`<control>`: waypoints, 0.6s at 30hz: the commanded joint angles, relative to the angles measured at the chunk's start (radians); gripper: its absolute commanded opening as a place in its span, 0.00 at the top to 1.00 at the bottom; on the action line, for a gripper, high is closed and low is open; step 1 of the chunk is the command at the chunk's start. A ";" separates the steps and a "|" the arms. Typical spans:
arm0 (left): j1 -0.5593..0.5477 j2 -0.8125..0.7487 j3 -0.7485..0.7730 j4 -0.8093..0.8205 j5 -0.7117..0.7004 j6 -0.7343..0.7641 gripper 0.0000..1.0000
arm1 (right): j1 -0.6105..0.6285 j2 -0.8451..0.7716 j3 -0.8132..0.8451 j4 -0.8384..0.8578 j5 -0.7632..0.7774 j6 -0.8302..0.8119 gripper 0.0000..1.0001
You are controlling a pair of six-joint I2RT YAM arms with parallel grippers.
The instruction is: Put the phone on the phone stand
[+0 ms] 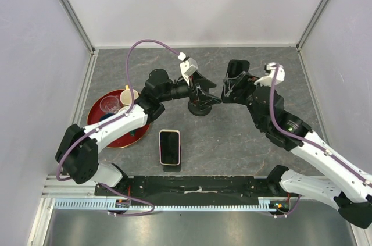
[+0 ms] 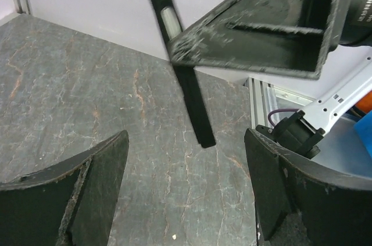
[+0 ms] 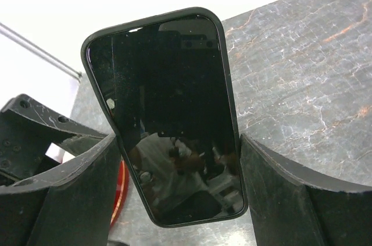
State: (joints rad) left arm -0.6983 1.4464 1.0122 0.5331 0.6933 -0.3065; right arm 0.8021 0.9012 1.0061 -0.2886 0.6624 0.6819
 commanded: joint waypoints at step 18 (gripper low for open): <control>0.160 -0.275 -0.006 -0.242 -0.112 0.052 0.11 | -0.003 0.054 0.043 -0.099 -0.383 -0.734 1.00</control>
State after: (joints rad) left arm -0.5930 1.1255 0.9894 0.3267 0.5934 -0.1925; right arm 0.7944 0.9928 1.0267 -0.4038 0.3771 0.0971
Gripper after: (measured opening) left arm 0.884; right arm 0.808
